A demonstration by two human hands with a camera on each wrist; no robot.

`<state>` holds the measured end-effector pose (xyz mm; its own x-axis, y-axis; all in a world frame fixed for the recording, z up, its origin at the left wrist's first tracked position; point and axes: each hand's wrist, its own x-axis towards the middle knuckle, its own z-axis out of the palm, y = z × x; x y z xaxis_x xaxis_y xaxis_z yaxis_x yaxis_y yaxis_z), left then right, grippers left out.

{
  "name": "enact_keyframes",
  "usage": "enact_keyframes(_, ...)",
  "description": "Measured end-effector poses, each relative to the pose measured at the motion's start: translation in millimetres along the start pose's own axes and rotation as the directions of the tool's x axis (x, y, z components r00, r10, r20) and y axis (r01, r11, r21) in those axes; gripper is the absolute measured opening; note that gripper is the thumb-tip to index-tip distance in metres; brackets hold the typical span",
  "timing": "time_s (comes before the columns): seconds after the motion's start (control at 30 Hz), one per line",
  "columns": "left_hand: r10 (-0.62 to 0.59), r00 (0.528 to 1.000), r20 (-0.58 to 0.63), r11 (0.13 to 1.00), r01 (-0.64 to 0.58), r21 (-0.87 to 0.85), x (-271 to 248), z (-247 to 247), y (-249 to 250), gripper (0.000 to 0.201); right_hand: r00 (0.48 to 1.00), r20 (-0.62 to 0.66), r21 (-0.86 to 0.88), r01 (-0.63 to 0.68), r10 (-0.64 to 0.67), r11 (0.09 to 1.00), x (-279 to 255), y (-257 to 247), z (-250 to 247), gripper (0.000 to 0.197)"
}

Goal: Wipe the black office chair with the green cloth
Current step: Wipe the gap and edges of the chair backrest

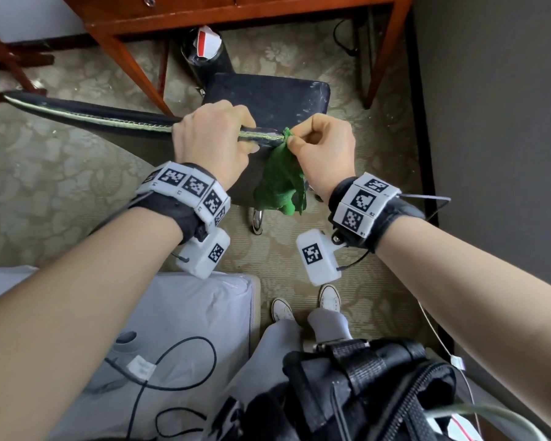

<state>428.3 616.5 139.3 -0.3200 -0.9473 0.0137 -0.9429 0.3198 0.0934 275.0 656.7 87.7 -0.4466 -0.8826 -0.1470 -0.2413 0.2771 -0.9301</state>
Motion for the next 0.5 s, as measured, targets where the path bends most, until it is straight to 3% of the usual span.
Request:
enact_keyframes(0.1,0.015,1.000,-0.003,1.000,-0.015,0.006,3,-1,6,0.026,1.000,-0.014,-0.048,0.001,-0.001,0.999,5,-3,-5,0.016)
enact_keyframes(0.27,0.024,1.000,-0.001,1.000,-0.024,0.006,5,2,13,0.025,0.994,-0.010,-0.023,0.107,-0.108,0.994,-1,-8,-11,0.017)
enact_keyframes(0.5,0.037,0.999,-0.007,0.999,-0.037,-0.001,6,2,26,0.031,0.997,-0.032,-0.111,0.063,-0.067,0.992,12,-6,-25,0.014)
